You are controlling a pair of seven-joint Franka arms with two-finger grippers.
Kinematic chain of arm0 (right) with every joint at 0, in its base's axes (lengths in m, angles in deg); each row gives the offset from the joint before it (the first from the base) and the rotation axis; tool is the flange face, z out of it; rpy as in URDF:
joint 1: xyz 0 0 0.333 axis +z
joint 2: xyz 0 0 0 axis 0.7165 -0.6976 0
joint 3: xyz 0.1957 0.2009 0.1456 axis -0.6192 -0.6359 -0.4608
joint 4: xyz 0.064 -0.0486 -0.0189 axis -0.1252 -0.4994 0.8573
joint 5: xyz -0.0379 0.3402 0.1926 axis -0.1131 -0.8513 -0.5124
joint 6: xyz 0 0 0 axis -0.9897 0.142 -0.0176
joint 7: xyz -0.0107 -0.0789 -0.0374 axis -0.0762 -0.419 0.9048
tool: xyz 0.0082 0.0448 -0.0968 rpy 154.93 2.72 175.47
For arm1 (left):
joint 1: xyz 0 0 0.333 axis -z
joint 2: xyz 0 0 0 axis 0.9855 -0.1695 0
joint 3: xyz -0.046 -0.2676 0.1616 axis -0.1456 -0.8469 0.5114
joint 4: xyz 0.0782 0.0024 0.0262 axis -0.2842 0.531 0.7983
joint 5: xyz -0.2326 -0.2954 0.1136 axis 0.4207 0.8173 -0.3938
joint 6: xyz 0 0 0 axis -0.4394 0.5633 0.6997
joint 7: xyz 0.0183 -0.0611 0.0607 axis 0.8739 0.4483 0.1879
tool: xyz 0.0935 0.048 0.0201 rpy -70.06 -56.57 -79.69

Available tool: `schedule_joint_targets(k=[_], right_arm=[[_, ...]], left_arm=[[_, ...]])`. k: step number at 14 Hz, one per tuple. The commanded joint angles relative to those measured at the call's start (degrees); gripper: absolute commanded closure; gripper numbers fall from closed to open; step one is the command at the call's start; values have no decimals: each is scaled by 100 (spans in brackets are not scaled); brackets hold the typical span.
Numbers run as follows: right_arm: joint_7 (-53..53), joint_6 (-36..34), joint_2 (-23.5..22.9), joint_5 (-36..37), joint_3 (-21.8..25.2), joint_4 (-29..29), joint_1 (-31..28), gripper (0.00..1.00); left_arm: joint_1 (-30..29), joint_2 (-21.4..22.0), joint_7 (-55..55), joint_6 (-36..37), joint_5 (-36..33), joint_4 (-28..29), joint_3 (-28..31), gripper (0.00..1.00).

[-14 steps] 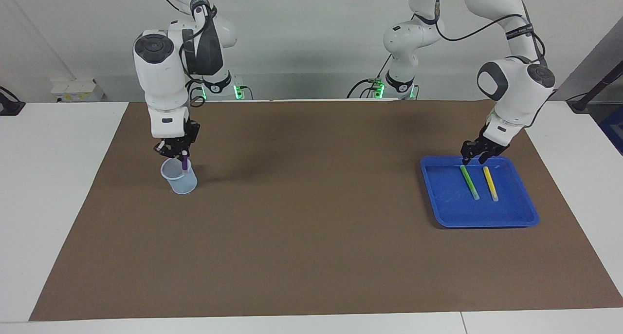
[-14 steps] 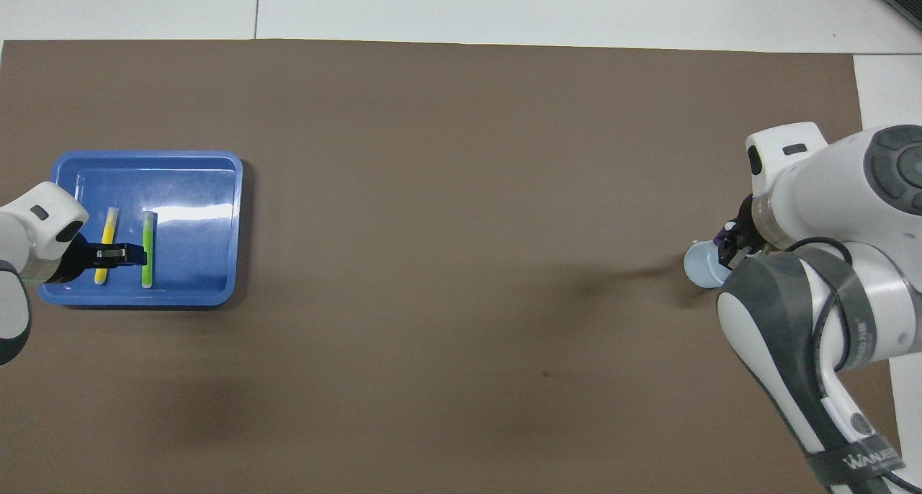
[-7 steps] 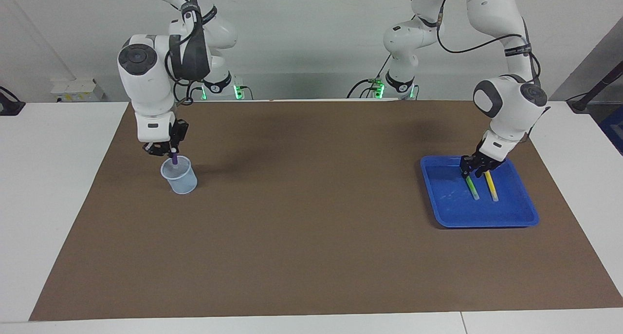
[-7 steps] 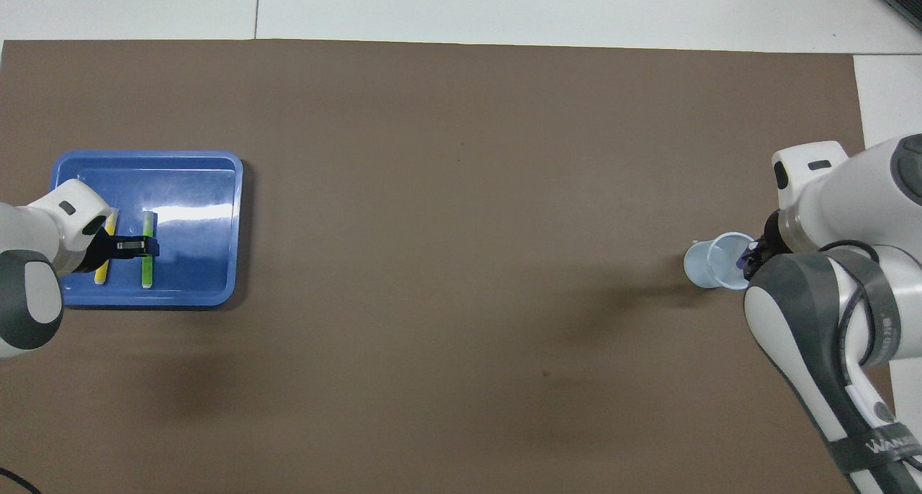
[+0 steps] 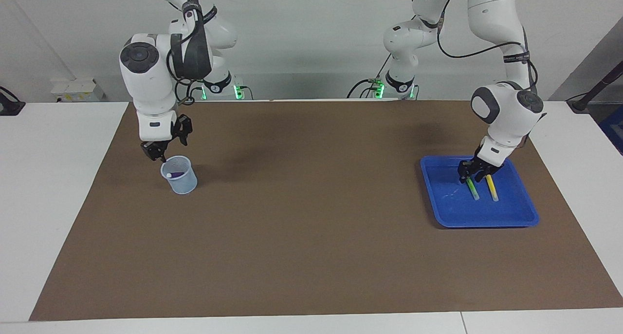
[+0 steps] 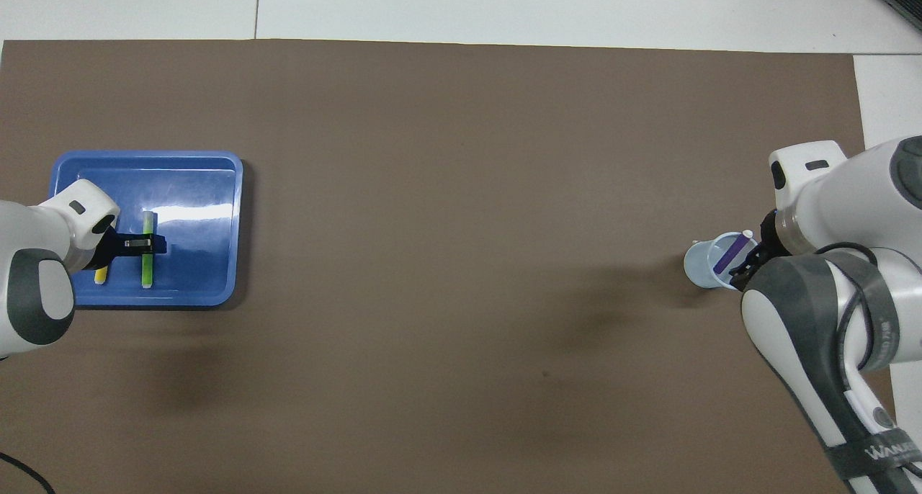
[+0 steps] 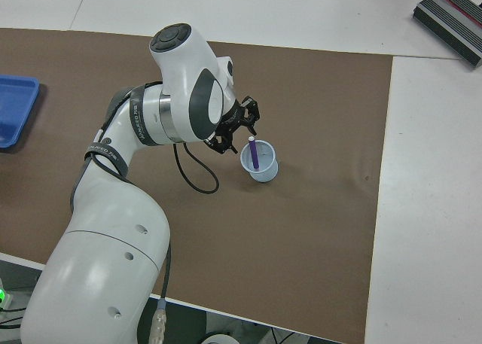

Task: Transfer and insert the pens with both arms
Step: 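Insert the purple pen into the cup while the left gripper grasps the green pen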

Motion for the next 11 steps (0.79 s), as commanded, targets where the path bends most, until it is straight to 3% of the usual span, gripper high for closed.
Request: schedule_joint_targets(k=[1,3,4,6,11], right_arm=[[-3,-133,209,-202,-33,20,-45,0],[-3,-196,323,-404,-33,21,-36,0],[-3,-204,332,-414,-42,20,-27,0],[-3,-204,341,-414,-77,20,-19,0],[6,-231,341,-440,-77,38,-27,0]], left_arm=[[-64,-225,50,-213,-132,-76,-22,44],[-64,-270,50,-310,-132,-50,-22,48],[-64,-270,50,-319,-132,-50,-22,55],[-55,-270,50,-310,-132,-50,-22,100],[-46,-279,-248,-170,-123,-128,-31,100]])
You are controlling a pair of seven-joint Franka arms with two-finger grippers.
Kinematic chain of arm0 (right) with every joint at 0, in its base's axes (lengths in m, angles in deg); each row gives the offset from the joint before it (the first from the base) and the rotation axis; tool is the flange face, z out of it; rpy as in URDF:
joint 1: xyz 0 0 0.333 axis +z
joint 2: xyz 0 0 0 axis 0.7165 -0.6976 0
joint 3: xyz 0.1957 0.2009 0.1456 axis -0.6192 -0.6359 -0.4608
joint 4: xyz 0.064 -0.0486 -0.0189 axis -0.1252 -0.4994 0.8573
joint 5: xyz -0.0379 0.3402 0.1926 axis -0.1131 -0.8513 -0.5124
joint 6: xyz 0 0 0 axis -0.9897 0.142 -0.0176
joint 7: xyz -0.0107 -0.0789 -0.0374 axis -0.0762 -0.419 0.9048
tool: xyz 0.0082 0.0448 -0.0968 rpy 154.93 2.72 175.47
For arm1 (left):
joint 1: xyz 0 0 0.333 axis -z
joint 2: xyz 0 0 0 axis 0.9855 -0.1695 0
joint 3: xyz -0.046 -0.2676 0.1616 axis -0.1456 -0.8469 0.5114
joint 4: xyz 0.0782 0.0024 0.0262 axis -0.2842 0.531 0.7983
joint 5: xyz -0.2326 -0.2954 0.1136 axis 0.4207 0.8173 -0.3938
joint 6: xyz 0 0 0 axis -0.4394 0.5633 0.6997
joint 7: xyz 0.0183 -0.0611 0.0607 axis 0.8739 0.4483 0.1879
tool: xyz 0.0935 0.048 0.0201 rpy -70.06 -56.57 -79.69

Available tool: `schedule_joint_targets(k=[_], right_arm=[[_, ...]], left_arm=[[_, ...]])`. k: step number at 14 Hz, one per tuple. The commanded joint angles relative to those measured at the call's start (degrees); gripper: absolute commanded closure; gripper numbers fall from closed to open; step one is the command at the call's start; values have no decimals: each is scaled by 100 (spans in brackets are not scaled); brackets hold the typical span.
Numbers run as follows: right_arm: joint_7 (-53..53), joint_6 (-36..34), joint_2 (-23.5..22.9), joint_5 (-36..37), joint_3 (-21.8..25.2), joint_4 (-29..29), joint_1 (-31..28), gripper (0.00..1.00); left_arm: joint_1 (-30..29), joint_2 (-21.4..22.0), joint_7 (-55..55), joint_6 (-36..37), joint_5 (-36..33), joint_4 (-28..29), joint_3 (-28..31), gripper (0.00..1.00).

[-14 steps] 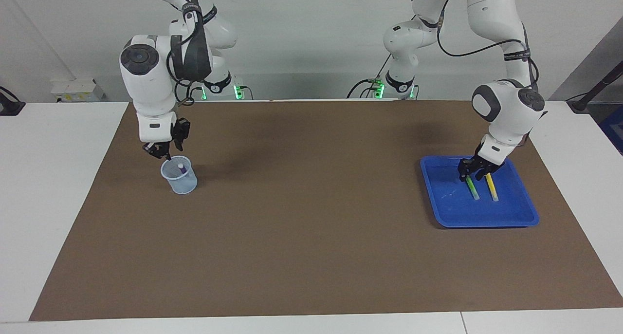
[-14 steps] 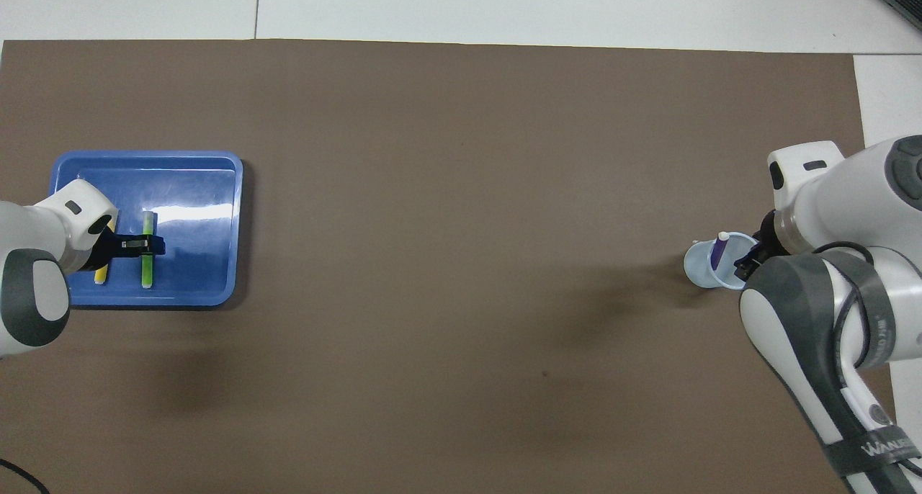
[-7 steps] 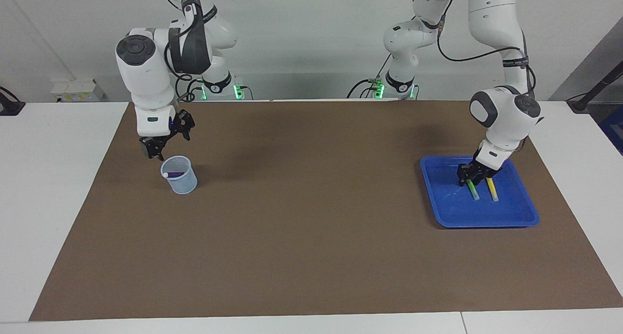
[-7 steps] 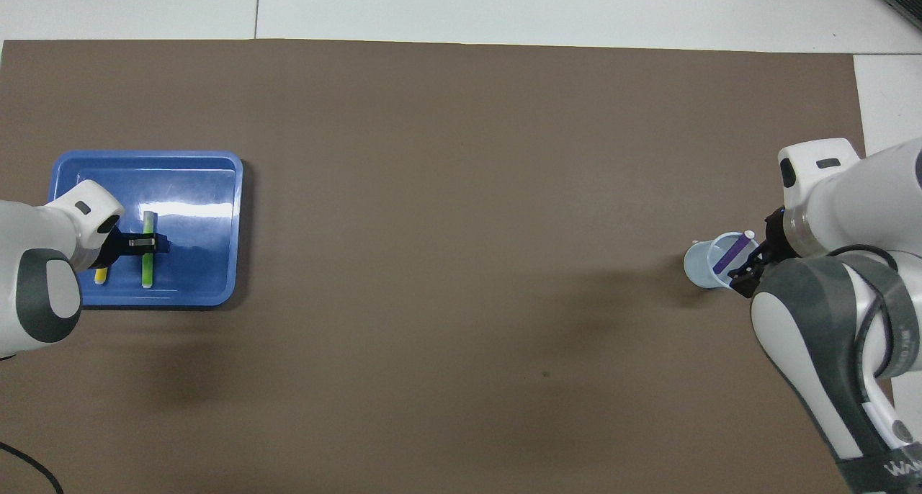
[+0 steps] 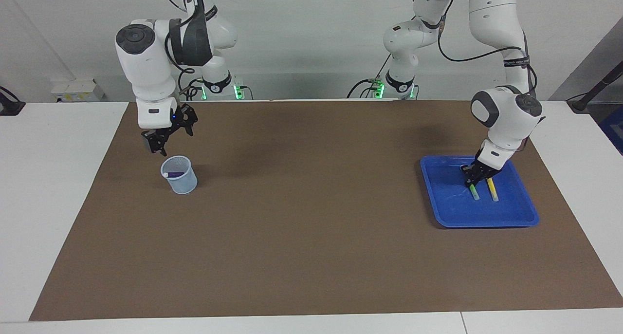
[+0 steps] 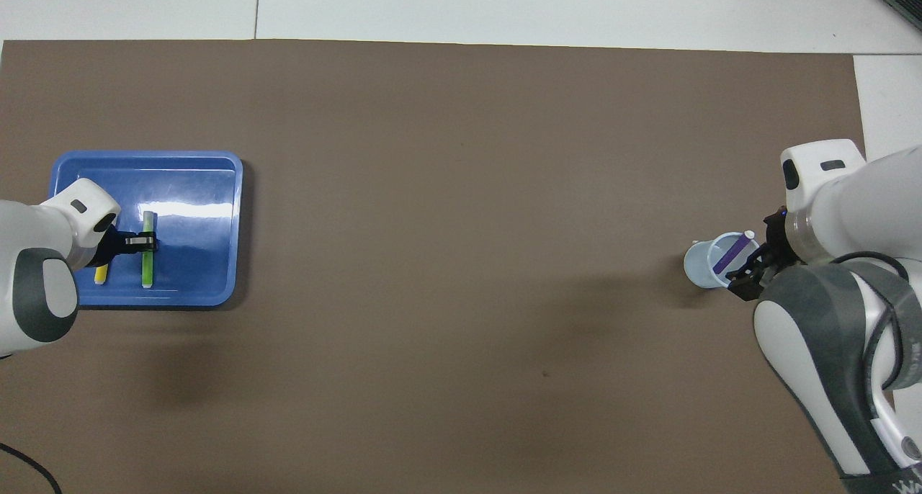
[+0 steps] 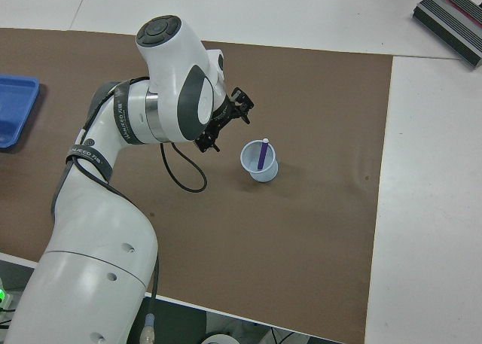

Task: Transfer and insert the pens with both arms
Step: 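Insert the purple pen into the cup while the left gripper grasps the green pen, then lift the green pen with the left gripper while the right gripper approaches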

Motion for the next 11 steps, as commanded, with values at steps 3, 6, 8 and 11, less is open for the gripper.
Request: schedule_joint_targets(k=[3,6,8,11], right_arm=[[-98,-53,55,-516,-33,11,-52,0],[-659,88,38,-974,-33,11,122,0],[-792,36,38,-1289,-42,11,229,0],[-1519,-70,47,-2115,-42,20,387,0]], left_arm=[[77,-138,-469,812,-74,-592,-57,100],[305,-59,-1111,1825,-74,-1200,-66,100],[445,55,-1541,2160,-47,-1342,-101,100],[577,344,-2366,2494,241,-1342,-136,100]])
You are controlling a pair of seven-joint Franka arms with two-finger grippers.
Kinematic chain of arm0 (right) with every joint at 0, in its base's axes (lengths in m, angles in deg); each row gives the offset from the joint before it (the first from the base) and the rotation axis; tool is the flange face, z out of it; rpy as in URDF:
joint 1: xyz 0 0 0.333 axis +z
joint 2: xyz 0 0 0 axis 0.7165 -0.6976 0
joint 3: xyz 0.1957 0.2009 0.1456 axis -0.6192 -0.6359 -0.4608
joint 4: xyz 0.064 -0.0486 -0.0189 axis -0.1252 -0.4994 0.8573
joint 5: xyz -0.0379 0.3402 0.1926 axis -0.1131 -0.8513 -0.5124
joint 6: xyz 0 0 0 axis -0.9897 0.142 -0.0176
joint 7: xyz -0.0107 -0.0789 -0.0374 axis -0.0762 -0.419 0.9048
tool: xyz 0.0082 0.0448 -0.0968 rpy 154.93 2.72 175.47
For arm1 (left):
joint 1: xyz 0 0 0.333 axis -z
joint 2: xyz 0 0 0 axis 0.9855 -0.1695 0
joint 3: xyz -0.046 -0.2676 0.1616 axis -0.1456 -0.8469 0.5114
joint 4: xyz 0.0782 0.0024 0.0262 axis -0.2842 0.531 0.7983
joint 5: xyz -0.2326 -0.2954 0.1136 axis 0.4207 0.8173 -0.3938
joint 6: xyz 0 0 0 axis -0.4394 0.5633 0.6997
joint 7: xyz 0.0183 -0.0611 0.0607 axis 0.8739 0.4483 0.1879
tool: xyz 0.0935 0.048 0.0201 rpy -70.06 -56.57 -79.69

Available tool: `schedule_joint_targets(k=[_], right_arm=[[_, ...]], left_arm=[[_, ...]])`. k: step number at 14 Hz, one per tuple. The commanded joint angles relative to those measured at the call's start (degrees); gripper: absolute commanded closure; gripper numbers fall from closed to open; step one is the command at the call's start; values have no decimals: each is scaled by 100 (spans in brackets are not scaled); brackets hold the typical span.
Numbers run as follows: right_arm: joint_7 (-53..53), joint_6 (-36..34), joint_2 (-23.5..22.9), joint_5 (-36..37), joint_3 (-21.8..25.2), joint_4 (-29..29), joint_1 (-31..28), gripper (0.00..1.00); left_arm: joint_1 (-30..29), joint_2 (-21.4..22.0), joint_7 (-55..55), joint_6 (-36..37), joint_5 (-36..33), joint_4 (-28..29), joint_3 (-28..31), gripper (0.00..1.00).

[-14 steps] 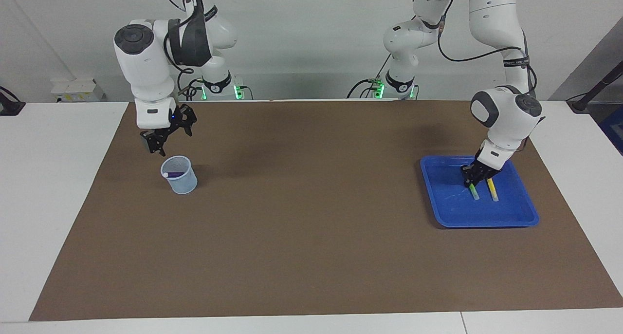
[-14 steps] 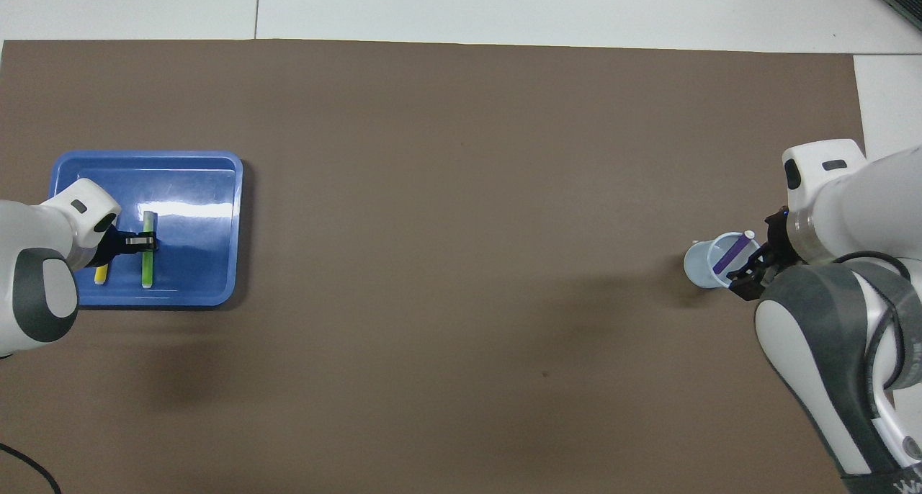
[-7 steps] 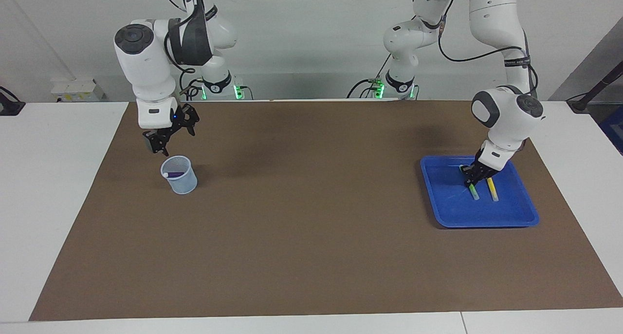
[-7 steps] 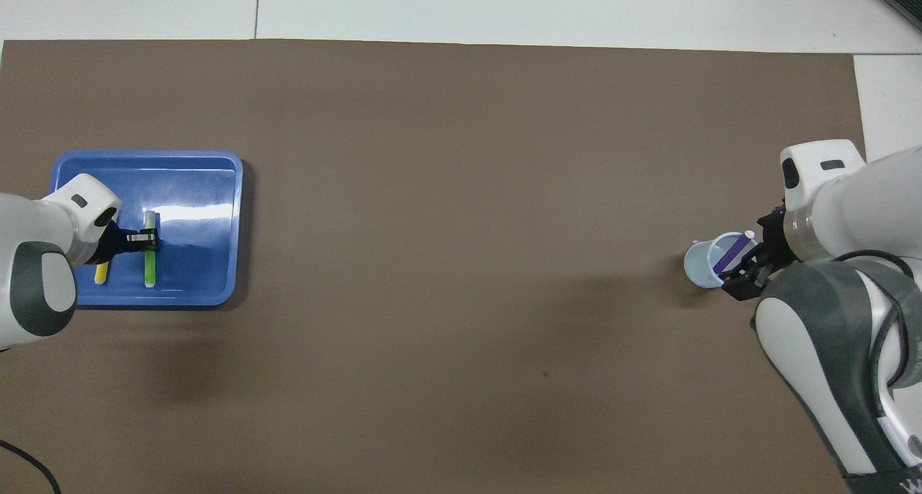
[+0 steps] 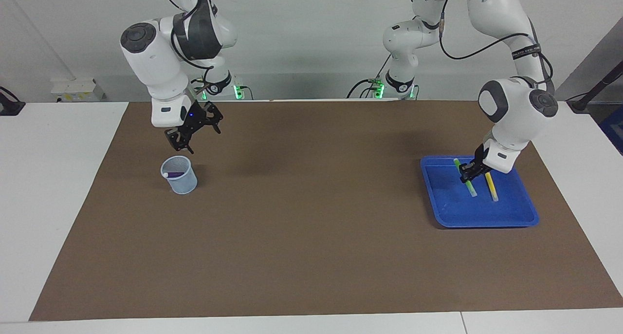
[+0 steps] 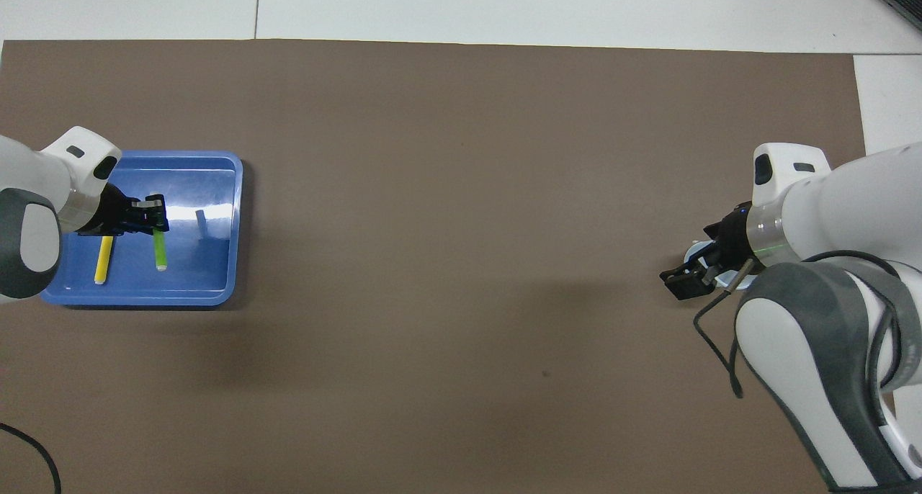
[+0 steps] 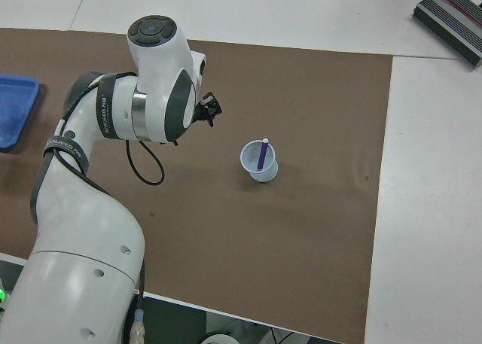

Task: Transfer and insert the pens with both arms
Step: 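Lift the green pen with the left gripper while the right gripper approaches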

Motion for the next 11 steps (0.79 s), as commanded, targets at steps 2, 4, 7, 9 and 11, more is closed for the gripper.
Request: schedule_joint_targets(k=[2,4,7,9,11], right_arm=[[-902,-48,47,-1168,-18,6,0,0],[-1805,14,29,-1477,-19,58,366,0],[-3379,382,11,-1584,-18,94,1008,0],[-3768,445,11,-1855,-18,85,1247,0],[-3936,436,11,-2354,-18,94,1257,0]], left_arm=[[241,509,-1093,438,756,45,26,100],[381,668,-1779,535,1091,54,26,100],[549,818,-2650,535,1732,63,26,100],[637,985,-3264,535,2207,115,26,100],[663,1160,-3845,535,2664,133,26,100]])
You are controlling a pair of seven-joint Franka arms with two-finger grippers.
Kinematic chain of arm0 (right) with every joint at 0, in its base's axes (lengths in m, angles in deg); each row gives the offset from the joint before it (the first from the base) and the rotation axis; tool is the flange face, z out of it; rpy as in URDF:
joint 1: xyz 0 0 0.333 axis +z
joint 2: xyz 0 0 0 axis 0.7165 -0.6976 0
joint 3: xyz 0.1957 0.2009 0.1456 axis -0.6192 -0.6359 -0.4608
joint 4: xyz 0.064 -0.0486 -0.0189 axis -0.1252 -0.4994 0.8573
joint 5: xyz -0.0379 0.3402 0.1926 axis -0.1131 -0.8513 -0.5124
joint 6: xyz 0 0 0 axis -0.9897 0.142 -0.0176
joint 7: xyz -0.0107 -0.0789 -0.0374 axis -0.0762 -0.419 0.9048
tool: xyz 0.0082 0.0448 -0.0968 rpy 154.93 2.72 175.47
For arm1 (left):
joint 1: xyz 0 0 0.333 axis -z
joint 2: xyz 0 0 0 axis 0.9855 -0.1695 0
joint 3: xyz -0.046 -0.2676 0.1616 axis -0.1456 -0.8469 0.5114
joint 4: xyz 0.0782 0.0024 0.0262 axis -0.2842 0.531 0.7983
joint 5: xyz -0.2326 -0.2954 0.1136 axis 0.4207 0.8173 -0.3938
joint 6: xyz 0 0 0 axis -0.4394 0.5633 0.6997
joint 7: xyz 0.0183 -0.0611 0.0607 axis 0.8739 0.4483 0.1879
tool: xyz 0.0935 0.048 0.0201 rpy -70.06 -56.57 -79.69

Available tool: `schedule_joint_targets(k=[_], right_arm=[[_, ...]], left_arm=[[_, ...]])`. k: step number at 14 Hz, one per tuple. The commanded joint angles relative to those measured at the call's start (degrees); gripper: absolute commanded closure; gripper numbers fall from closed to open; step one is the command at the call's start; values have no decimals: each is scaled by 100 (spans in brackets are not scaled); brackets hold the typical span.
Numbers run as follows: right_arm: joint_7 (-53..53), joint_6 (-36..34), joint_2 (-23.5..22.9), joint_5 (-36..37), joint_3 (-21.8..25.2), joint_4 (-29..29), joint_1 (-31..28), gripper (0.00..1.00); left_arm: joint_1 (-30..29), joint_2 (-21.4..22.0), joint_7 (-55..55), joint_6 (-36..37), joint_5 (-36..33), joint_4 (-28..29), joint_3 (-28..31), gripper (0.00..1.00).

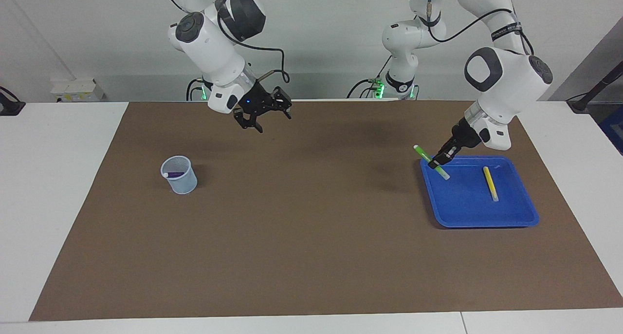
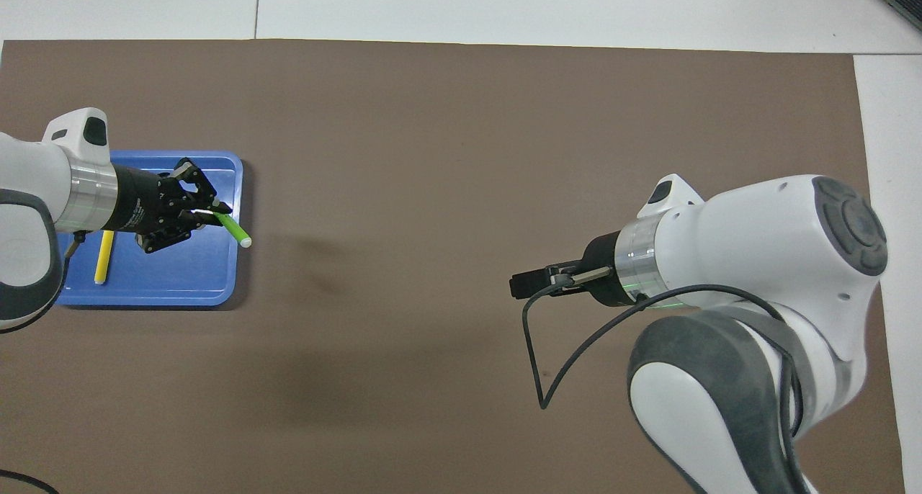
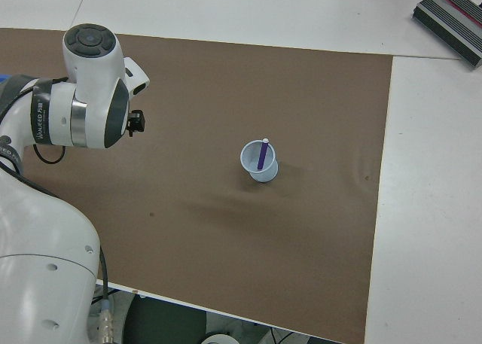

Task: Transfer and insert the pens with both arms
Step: 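Lift the green pen with the left gripper while the right gripper approaches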

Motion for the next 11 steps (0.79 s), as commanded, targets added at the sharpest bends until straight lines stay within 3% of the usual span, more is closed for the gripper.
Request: schedule_joint_targets(k=[1,4,11], right_arm=[[-239,8,20,-865,33,20,-64,0],[-755,183,-50,-1247,33,231,409,0],[-2742,2632,-418,-1467,24,407,1736,0]], left_arm=[[125,396,-794,69,534,191,62,100],[371,669,-1603,-97,974,385,70,100],[810,1389,-3202,-607,1844,1122,70,100]])
